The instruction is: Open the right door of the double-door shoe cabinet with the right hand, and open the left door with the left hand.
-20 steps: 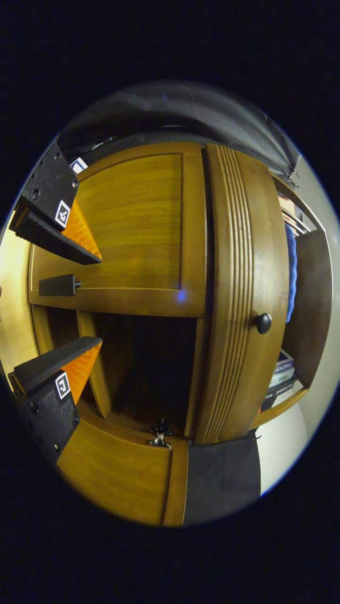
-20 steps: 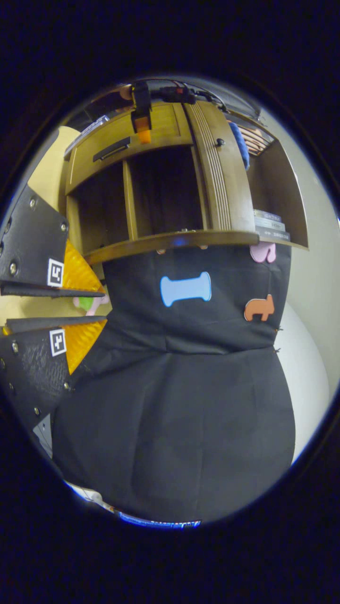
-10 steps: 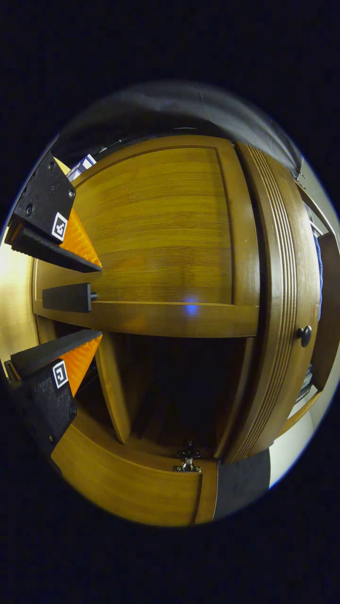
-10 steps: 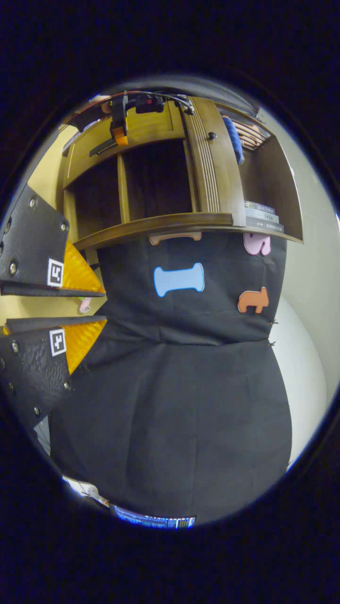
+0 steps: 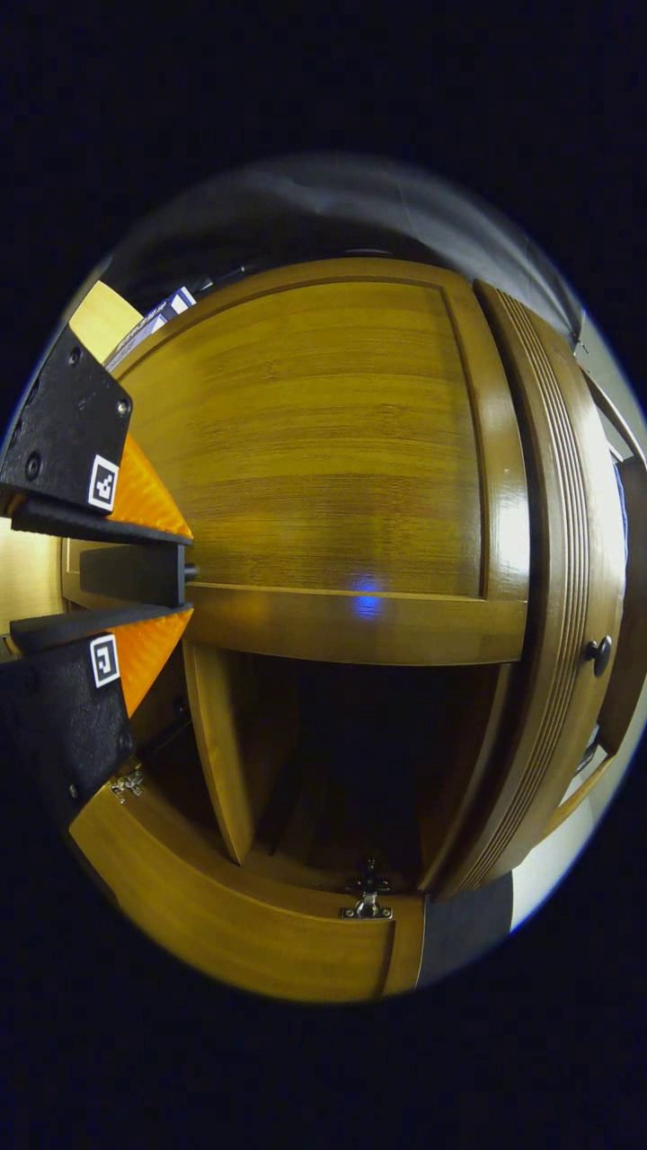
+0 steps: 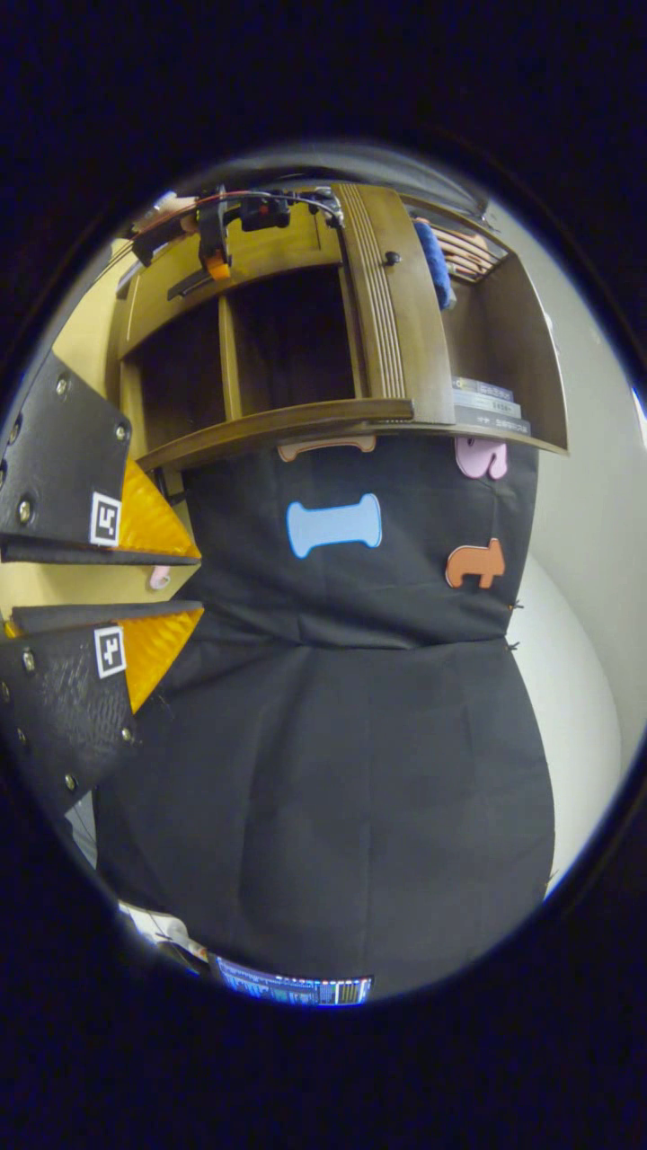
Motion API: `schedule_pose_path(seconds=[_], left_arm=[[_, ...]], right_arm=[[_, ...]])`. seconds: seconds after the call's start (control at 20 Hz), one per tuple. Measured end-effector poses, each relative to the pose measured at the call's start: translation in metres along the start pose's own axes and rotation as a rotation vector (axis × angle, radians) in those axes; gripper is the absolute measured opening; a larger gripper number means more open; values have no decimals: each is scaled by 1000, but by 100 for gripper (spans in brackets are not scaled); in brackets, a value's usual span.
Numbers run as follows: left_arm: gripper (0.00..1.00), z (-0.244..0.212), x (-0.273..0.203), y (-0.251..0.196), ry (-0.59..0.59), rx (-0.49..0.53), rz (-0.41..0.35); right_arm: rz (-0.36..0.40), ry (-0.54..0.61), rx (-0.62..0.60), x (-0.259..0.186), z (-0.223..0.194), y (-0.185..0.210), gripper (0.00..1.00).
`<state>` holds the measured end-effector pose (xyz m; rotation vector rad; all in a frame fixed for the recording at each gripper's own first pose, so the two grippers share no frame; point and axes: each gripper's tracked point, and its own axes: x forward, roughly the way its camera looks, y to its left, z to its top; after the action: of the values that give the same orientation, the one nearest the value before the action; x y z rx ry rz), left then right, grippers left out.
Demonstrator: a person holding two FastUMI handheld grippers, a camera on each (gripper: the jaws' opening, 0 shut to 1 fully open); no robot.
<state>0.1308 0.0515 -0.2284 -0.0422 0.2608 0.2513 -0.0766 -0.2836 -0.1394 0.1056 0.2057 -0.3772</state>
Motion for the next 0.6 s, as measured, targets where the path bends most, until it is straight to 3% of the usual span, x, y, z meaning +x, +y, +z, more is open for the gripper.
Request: schedule_pose_path(seconds=[0.35, 0.6], left_arm=[[31, -5, -32, 5, 0, -25, -5], [34, -10, -65, 14, 4, -54, -2]], right_arm=[[67, -31, 0, -7, 19, 14, 18], [137, -42, -4, -7, 28, 33, 18]])
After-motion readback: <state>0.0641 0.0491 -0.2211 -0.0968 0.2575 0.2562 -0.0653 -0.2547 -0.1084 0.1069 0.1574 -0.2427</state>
